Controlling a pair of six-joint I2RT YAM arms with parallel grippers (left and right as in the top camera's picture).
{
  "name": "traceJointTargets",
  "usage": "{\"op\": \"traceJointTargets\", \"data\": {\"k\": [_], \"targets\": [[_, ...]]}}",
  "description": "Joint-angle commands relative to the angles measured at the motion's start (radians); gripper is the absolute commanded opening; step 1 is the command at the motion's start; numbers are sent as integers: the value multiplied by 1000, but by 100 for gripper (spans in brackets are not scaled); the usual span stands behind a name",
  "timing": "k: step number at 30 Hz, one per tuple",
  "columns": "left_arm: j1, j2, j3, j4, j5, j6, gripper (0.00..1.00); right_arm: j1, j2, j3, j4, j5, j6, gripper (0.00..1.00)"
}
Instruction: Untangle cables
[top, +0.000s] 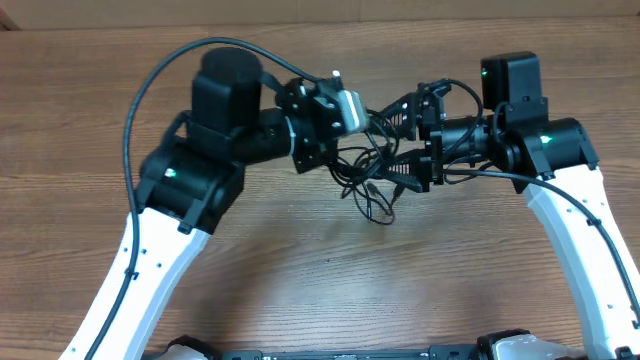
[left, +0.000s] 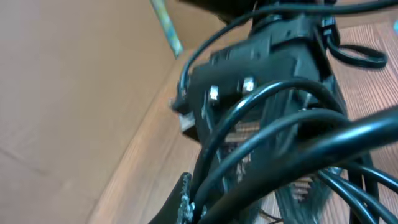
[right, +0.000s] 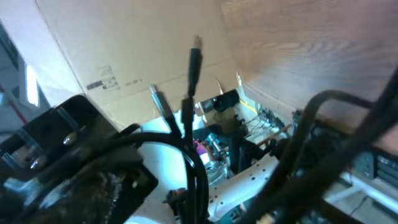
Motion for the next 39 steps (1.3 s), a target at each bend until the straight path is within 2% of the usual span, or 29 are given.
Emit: {"op": "traceJointTargets", "data": {"k": [1, 3, 5, 7, 9, 11, 24, 26, 31, 32, 33, 35, 37, 38, 39], "targets": [[-33, 5, 6, 41, 2, -60, 4, 3, -2, 13, 10, 95, 35, 28], [-31, 3, 6, 41, 6, -118, 4, 1, -2, 13, 6, 185, 21, 4], [-23, -5, 6, 41, 71, -182, 4, 1, -2, 13, -11, 367, -46, 4], [-20, -13, 6, 41, 137, -204, 4, 1, -2, 13, -55, 510, -51, 4], [10, -50, 6, 42, 215, -285, 4, -5, -2, 13, -176, 844, -48, 4], [39, -77, 6, 42, 249, -313, 4, -28, -2, 13, -214, 930, -48, 4], [215, -141, 6, 34, 220, -502, 4, -156, -2, 13, -285, 1030, -52, 4], [229, -141, 6, 33, 170, -563, 4, -162, -2, 13, -288, 1030, -52, 4], [232, -141, 6, -29, -81, -732, 4, -161, -2, 13, -287, 1030, -53, 4], [232, -141, 6, -43, -106, -750, 9, -161, -2, 13, -287, 1030, -57, 4], [232, -141, 6, -56, -121, -761, 25, -161, -2, 13, -285, 1029, -79, 4], [232, -141, 6, -71, -138, -772, 30, -161, -2, 13, -285, 1030, -111, 4], [232, -141, 6, -94, -184, -818, 47, -161, -2, 13, -281, 1030, -151, 4], [232, -141, 6, -112, -227, -852, 49, -161, -2, 13, -278, 1030, -160, 4], [232, -141, 6, -140, -289, -900, 56, -161, -2, 14, -278, 1032, -165, 4]]}}
